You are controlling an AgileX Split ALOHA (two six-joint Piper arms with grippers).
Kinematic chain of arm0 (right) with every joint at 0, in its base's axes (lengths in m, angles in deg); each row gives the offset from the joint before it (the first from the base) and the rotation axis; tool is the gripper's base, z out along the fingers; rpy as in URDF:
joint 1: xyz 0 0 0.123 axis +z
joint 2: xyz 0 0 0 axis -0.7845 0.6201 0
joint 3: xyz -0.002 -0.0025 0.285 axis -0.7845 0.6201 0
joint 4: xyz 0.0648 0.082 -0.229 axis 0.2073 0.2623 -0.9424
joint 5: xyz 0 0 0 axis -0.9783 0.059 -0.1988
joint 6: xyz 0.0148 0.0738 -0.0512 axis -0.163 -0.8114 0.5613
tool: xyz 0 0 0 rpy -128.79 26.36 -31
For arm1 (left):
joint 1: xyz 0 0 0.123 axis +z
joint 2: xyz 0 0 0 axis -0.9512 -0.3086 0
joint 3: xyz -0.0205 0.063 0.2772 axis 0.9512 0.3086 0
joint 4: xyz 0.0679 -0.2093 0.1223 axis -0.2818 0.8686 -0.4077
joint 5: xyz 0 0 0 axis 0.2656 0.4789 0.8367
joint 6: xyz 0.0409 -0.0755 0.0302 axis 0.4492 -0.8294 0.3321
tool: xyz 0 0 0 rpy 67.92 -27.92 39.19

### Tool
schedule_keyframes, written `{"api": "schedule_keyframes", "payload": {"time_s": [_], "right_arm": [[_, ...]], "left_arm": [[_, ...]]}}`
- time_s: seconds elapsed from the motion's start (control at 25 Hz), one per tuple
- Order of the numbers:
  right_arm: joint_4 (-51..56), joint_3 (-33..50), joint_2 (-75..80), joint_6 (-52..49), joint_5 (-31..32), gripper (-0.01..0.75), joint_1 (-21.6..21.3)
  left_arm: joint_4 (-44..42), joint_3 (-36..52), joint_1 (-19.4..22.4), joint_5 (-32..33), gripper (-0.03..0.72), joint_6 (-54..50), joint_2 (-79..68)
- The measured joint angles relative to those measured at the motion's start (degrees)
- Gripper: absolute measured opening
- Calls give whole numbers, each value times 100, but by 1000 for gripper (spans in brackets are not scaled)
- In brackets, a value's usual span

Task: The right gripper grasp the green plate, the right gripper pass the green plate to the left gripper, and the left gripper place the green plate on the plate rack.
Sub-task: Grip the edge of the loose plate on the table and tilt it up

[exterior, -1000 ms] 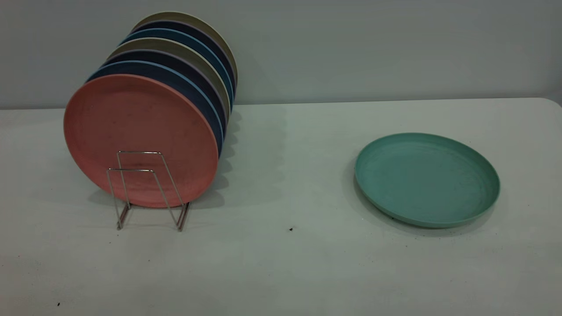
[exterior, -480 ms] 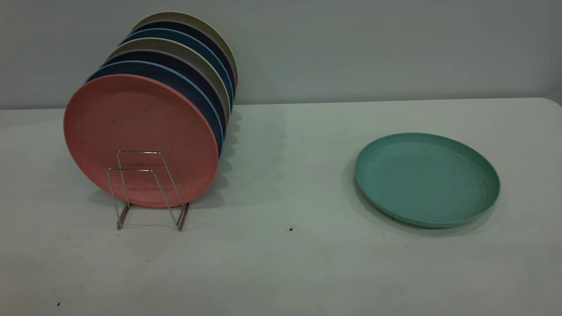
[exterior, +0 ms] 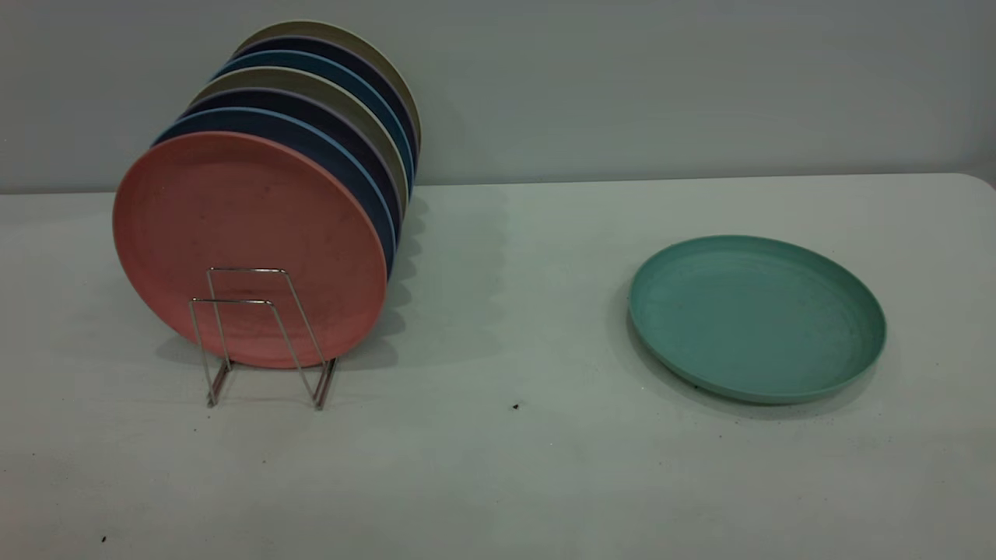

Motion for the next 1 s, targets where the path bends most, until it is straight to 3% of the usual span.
{"api": "schedule_keyframes", "payload": {"time_s": [0.76,1.0], "right_arm": [[72,-6,303,4,-23,417,0],[143,-426,1784,4,-638,461,0]], "left_arm": [[0,-36,0,-25,445,-19,-57],[-128,-647,0,-812,456,-52,-1569]]}}
